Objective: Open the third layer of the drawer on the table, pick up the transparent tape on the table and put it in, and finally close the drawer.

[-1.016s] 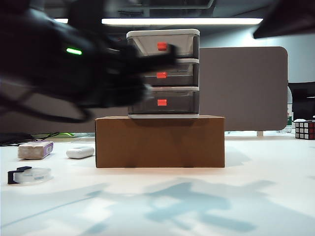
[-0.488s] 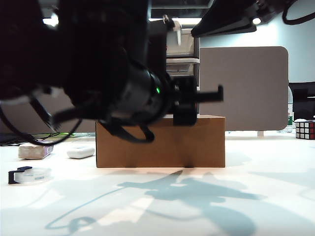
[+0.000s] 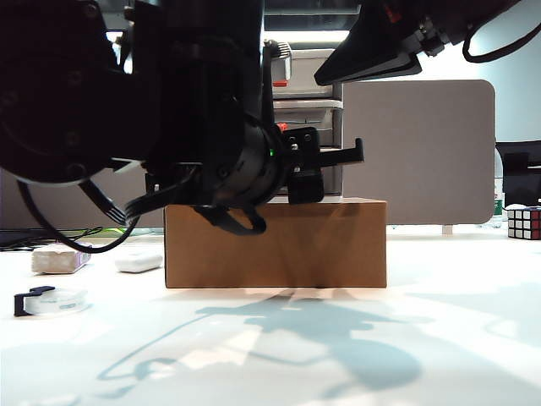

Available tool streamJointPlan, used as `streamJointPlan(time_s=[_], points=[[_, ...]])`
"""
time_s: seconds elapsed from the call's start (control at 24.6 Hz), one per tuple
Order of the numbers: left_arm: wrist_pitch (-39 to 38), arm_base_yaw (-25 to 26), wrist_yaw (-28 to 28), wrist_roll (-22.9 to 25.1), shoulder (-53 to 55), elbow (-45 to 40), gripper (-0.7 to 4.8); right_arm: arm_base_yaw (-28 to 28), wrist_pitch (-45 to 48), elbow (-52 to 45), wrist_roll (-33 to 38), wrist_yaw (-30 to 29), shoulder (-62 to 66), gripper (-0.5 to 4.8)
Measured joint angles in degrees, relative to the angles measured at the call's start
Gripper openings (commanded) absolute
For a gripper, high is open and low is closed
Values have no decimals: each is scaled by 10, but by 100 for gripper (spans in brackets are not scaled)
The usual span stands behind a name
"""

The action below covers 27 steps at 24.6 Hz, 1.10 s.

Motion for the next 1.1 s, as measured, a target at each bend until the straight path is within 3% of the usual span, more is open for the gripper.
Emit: streamJointPlan(time_s=[0.77, 0.85, 1.02, 1.1], points=[[1, 25, 62, 0, 0, 10, 167, 0, 0, 0, -4, 0, 0, -5], [-1, 25, 64, 0, 0, 10, 119, 0, 0, 0, -4, 0, 0, -5], [-1, 25, 71, 0, 0, 10, 73, 0, 0, 0, -4, 0, 0, -5], [-1, 25, 73, 0, 0, 10, -6, 0, 0, 0, -4, 0, 0, -5]])
